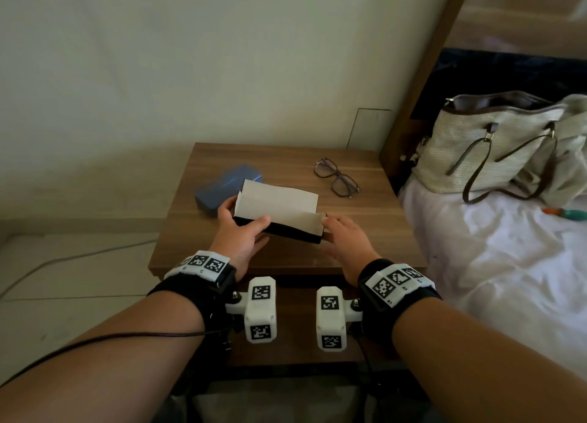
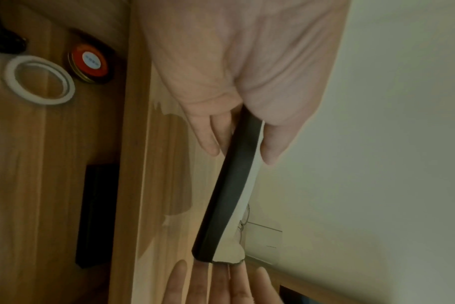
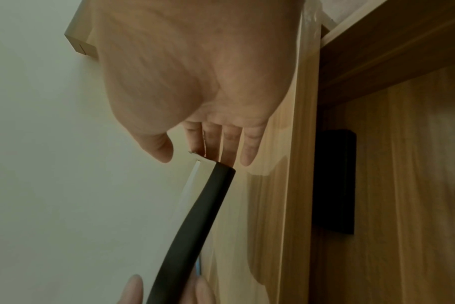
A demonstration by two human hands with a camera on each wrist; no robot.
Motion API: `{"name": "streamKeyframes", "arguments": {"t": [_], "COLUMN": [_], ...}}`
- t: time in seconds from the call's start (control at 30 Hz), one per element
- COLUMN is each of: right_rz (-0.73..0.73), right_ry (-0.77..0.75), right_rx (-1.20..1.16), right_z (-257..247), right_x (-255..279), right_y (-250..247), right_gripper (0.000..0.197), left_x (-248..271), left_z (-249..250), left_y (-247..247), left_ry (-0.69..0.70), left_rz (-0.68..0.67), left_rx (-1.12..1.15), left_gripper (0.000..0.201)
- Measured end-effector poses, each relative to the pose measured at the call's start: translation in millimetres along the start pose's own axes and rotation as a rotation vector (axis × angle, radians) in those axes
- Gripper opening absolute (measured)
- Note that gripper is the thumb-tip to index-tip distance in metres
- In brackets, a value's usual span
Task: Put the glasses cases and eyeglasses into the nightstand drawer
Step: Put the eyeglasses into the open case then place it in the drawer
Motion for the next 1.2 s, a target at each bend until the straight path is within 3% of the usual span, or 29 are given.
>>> {"name": "streamKeyframes", "arguments": {"t": [0.1,0.23,0.4,0.53,0.63,0.73,0.9,1.03,1.2], "right_rz": [0.029,0.053,0.058,0.032,0.012,0.029,0.223,0.309,0.242], "right_ry": [0.023,0.016,0.016,0.019,0.027,-0.017,-0.199,-0.187,-0.139], "right_rx": [-0.018,-0.016,-0.062,-0.089,-0.099,0.031,0.31,0.464,0.785], "right_z": [3,2,3,10,14,9,-6,-7,-9], "right_x": [-5,-11,-22,-28,-33,-47,-81,-101,-130], "right_y": [-8,-11,-8,-2,-4,-15,-43,-58,-48], "right_gripper": [0.018,0.021,0.038,0.027,0.031,0.034,0.026,0.055,0.081], "left_x": [-6,-15,-23,-27,-31,-35,-46,-46,-59], "left_z": [-1,-1,-3,-10,-18,-22,-24,-26,-26], "left_y": [9,15,25,35,35,32,28,30,27], "left_ry": [-0.001,-0.027,-0.055,-0.077,-0.085,-0.096,-0.114,-0.108,-0.121], "left_rz": [0.007,0.02,-0.044,-0.084,-0.082,-0.076,-0.066,-0.084,-0.124], "left_rx": [0.046,0.067,0.222,0.296,0.289,0.268,0.259,0.228,0.224], "left_gripper": [0.051,0.032,0.033,0.032,0.037,0.03,0.038,0.035,0.031]}}
Point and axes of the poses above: each hand's wrist, its own x-axis away from the middle knuckle, its own y-axis out of the palm, z = x × y, the point moved 3 cm from there along -x, towards the middle knuckle, and after that the axes turned 8 degrees about -y, right-handed, at the moved point
